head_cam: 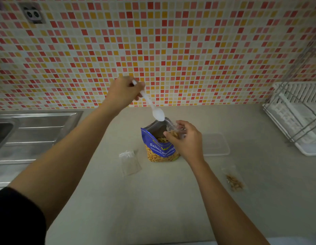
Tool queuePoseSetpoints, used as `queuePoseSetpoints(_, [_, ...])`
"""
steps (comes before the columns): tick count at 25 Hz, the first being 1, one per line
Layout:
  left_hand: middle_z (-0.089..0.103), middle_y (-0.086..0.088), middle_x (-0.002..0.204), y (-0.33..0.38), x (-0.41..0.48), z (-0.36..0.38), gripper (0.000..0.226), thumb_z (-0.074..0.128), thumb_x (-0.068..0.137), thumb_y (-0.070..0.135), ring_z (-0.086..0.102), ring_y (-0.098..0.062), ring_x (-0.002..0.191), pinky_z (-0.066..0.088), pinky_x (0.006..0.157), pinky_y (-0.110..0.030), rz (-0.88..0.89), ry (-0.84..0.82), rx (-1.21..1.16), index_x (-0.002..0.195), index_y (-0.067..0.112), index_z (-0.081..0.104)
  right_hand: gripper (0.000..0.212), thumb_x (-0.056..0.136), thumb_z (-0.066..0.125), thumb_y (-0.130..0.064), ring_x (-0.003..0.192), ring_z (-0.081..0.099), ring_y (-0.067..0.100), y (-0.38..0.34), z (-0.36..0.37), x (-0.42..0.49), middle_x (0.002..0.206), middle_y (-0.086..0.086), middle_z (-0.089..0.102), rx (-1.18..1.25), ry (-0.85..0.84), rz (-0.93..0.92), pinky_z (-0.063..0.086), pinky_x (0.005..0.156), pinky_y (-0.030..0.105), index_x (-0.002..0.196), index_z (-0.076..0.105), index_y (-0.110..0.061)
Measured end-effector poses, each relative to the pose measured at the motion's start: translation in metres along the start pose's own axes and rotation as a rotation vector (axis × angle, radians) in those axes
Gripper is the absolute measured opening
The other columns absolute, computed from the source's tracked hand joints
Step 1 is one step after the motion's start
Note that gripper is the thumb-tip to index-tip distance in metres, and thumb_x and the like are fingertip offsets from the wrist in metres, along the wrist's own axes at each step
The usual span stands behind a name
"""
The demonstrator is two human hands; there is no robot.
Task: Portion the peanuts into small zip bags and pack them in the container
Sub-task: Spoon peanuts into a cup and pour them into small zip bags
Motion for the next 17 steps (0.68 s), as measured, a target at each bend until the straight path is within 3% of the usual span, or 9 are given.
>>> queuePoseSetpoints(3, [0.056, 0.002, 0.073, -0.032, -0.011, 0.027, 0.025, 0.053, 0.093, 0.030, 0.053, -0.010, 0.066, 0.037, 0.058, -0.018, -0.005, -0.152, 0.194, 0.091, 0.008, 0.064, 0.051, 0.066, 0.081, -0.038, 0.083, 0.065, 0.008, 0.005, -0.010, -0.003, 0.092, -0.007, 0.065, 0.115, 0.042, 0.078, 0.055, 0.074, 0.025, 0.109, 0.062, -0.017])
queuePoseSetpoints(5, [0.051, -0.002, 0.082, -0.048, -0.020, 0.058, 0.028, 0.052, 0.093, 0.032, 0.054, -0.019, 0.083, 0.034, 0.063, -0.020, 0.061, -0.294, 0.399, 0.097, 0.007, 0.065, 0.046, 0.067, 0.081, -0.037, 0.079, 0.065, 0.005, 0.007, -0.018, -0.004, 0.090, -0.007, 0.066, 0.154, 0.084, 0.099, 0.055, 0.069, 0.019, 0.104, 0.063, -0.018])
queuePoseSetpoints(7, [0.050, -0.010, 0.103, -0.060, -0.025, 0.073, 0.030, 0.054, 0.092, 0.033, 0.048, -0.025, 0.103, 0.034, 0.078, -0.023, 0.047, -0.320, 0.494, 0.108, 0.009, 0.062, 0.042, 0.067, 0.081, -0.036, 0.076, 0.065, 0.001, 0.007, -0.025, -0.004, 0.088, -0.007, 0.066, 0.177, 0.105, 0.121, 0.052, 0.063, 0.011, 0.102, 0.063, -0.019])
queuePoseSetpoints(10, [0.044, -0.011, 0.122, -0.066, -0.028, 0.070, 0.039, 0.060, 0.087, 0.037, 0.044, -0.024, 0.114, 0.038, 0.091, -0.028, 0.016, -0.222, 0.470, 0.118, 0.014, 0.053, 0.040, 0.068, 0.080, -0.037, 0.071, 0.064, -0.004, 0.005, -0.034, -0.003, 0.087, -0.009, 0.066, 0.200, 0.118, 0.138, 0.048, 0.058, 0.007, 0.099, 0.062, -0.022])
queuePoseSetpoints(12, [0.044, -0.010, 0.124, -0.054, -0.034, 0.064, 0.044, 0.059, 0.088, 0.038, 0.044, -0.021, 0.114, 0.038, 0.091, -0.026, 0.120, -0.094, 0.436, 0.124, 0.014, 0.050, 0.038, 0.068, 0.080, -0.036, 0.066, 0.061, -0.010, 0.000, -0.039, -0.002, 0.085, -0.012, 0.064, 0.216, 0.128, 0.136, 0.046, 0.057, 0.004, 0.098, 0.062, -0.021])
queuePoseSetpoints(14, [0.052, -0.008, 0.120, -0.035, -0.045, 0.061, 0.034, 0.057, 0.091, 0.026, 0.050, -0.014, 0.103, 0.039, 0.084, -0.015, 0.276, -0.024, 0.337, 0.122, 0.013, 0.054, 0.037, 0.069, 0.080, -0.036, 0.066, 0.058, -0.016, -0.006, -0.044, 0.001, 0.082, -0.016, 0.062, 0.235, 0.146, 0.130, 0.043, 0.056, 0.002, 0.097, 0.062, -0.021])
queuePoseSetpoints(17, [0.068, -0.003, 0.105, -0.020, -0.062, 0.076, 0.032, 0.063, 0.085, 0.016, 0.061, -0.006, 0.088, 0.049, 0.079, -0.008, 0.256, -0.209, 0.084, 0.117, 0.011, 0.060, 0.036, 0.068, 0.079, -0.040, 0.072, 0.061, -0.008, -0.014, -0.048, 0.011, 0.082, -0.015, 0.063, 0.280, 0.177, 0.136, 0.045, 0.062, 0.007, 0.095, 0.063, -0.022])
Point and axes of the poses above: each hand's wrist, its own x-axis towards the middle knuckle, its own z-axis out of the palm, y = z × x, the point moved 4 cm from there along x, towards the middle knuckle
